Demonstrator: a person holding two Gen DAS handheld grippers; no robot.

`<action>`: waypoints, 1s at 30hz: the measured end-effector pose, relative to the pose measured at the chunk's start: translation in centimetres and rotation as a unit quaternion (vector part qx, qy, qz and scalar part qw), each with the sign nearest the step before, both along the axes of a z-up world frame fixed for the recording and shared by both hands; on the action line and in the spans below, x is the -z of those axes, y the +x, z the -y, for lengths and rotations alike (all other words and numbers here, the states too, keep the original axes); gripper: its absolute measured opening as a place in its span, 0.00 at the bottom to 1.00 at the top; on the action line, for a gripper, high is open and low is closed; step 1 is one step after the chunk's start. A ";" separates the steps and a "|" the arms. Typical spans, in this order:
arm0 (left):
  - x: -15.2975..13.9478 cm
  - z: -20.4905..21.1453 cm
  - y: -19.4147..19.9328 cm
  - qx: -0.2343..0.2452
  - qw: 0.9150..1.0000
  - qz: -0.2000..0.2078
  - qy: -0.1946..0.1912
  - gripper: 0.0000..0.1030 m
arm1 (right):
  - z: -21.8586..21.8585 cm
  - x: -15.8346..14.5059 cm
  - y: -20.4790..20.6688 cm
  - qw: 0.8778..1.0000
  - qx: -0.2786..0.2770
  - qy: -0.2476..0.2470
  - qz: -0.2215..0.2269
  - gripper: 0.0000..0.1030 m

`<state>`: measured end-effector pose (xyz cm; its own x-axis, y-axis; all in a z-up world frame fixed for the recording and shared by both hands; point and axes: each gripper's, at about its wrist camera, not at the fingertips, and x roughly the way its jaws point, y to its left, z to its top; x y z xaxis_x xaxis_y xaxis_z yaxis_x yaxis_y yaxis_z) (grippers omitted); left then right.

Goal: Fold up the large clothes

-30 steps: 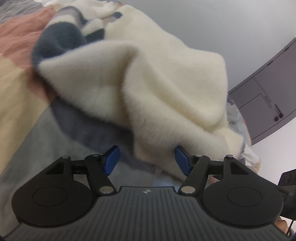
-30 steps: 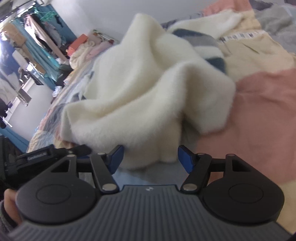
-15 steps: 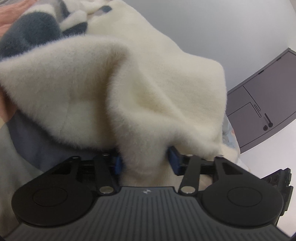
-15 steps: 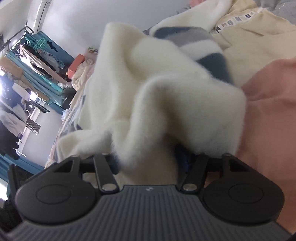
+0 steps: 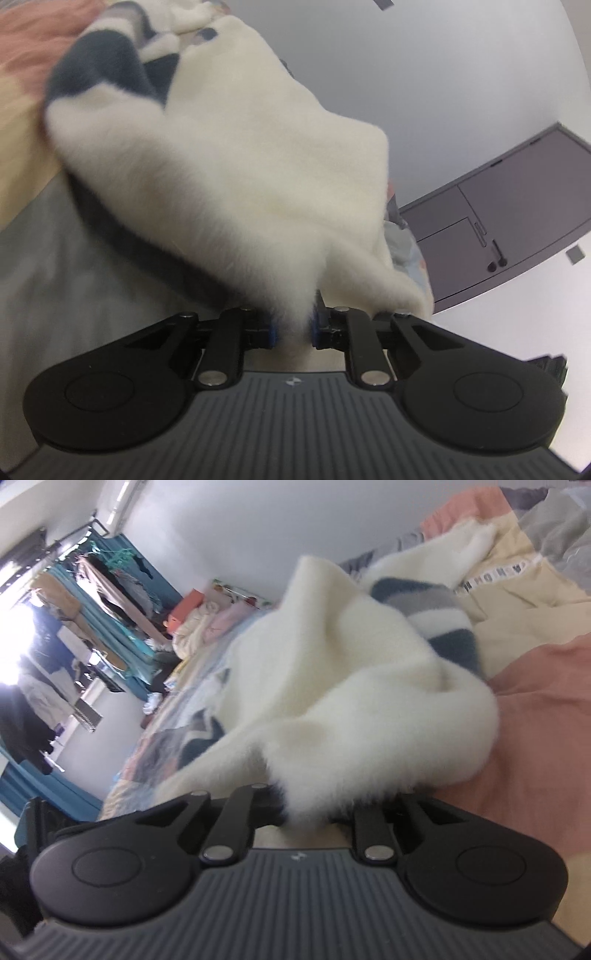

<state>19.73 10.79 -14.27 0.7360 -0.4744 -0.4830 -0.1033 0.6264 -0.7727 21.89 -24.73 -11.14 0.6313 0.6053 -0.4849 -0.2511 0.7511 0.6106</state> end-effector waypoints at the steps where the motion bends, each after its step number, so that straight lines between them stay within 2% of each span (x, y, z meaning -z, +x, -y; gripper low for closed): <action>1: -0.1 0.0 -0.5 -0.004 1.000 -0.002 -0.003 0.18 | 0.1 -0.2 -0.6 1.000 0.000 0.002 0.000 0.17; 3: -0.1 -0.3 -1.9 -0.015 1.000 -0.012 -0.003 0.18 | 0.2 -0.4 -1.7 1.000 -0.001 0.002 -0.004 0.17; 5: 1.0 -0.8 -3.2 -0.031 0.999 -0.031 -0.023 0.18 | 0.0 -0.1 -2.5 1.000 -0.002 -0.001 -0.017 0.17; 8: 2.7 -1.3 -2.8 -0.044 0.995 -0.072 -0.052 0.19 | -0.5 1.2 -2.8 0.999 0.007 -0.014 -0.046 0.17; 11: 3.1 -1.8 -2.4 -0.048 0.992 -0.083 -0.078 0.23 | -0.4 2.8 -2.7 0.996 0.020 0.003 -0.088 0.19; 12: 3.0 -1.9 -2.5 -0.050 0.991 -0.087 -0.087 0.34 | -0.2 2.9 -2.7 0.996 0.023 0.011 -0.091 0.19; 13: 3.0 -2.1 -2.6 -0.054 0.991 -0.080 -0.093 0.54 | 0.0 2.9 -2.8 0.995 0.026 0.016 -0.090 0.19; 14: 2.7 -2.5 -2.7 -0.060 0.991 -0.071 -0.094 0.60 | 0.1 2.7 -2.9 0.996 0.025 0.016 -0.084 0.19; 17: 2.3 -2.8 -3.1 -0.064 0.991 -0.057 -0.106 0.64 | 0.1 1.9 -3.2 0.998 0.024 0.013 -0.058 0.22; 19: 2.6 -3.0 -3.0 -0.068 0.989 -0.055 -0.119 0.66 | 0.1 1.8 -3.0 0.998 0.020 0.022 -0.054 0.37; 21: 3.1 -3.4 -2.7 -0.074 0.988 -0.055 -0.127 0.66 | 0.2 2.1 -2.6 0.997 0.017 0.044 -0.058 0.72; 22: 3.5 -3.7 -2.6 -0.079 0.986 -0.050 -0.138 0.66 | 0.4 2.3 -2.5 0.996 0.018 0.059 -0.059 0.78; 23: 3.8 -3.7 -2.9 -0.079 0.985 -0.039 -0.145 0.66 | 0.5 2.4 -2.2 0.995 0.022 0.072 -0.061 0.80; 27: 5.2 -4.5 -1.0 -0.089 0.983 -0.033 -0.156 0.65 | 0.9 3.5 -0.6 0.992 0.060 0.084 -0.075 0.77; 28: 5.6 -4.7 -0.4 -0.090 0.982 -0.039 -0.159 0.65 | 1.1 3.9 -0.1 0.991 0.069 0.083 -0.079 0.73; 30: 6.1 -4.8 0.1 -0.089 0.982 -0.041 -0.161 0.65 | 1.4 4.6 0.8 0.990 0.077 0.084 -0.088 0.52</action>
